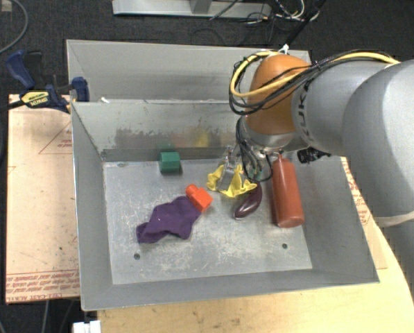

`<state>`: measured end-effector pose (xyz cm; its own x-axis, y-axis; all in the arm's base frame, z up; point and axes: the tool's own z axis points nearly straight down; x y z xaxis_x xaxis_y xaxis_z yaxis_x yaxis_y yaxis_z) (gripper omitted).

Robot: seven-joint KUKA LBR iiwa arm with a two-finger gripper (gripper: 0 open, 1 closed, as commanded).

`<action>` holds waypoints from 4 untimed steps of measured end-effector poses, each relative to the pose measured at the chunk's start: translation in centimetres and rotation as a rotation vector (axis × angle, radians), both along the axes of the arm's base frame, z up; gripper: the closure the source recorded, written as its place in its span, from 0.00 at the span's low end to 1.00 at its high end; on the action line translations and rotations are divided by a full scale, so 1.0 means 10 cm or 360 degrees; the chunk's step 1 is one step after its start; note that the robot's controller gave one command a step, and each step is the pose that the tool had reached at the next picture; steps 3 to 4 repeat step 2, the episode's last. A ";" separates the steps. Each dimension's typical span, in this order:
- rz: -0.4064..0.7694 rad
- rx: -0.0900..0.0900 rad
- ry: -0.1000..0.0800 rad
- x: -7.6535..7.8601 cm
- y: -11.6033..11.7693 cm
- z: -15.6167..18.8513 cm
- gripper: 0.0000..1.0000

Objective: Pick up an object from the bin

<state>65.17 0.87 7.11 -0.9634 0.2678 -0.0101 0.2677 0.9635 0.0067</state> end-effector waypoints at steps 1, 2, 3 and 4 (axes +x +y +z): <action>0.0000 0.0000 0.0010 -0.02 0.00 0.05 1.00; 0.0001 0.0001 0.0013 -0.03 0.00 0.25 1.00; 0.0001 0.0001 0.0013 -0.03 0.00 0.25 1.00; 0.0001 0.0001 0.0013 -0.03 0.00 0.25 1.00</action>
Offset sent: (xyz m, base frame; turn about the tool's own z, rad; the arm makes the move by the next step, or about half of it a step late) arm 0.0000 -0.0002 0.0431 0.0000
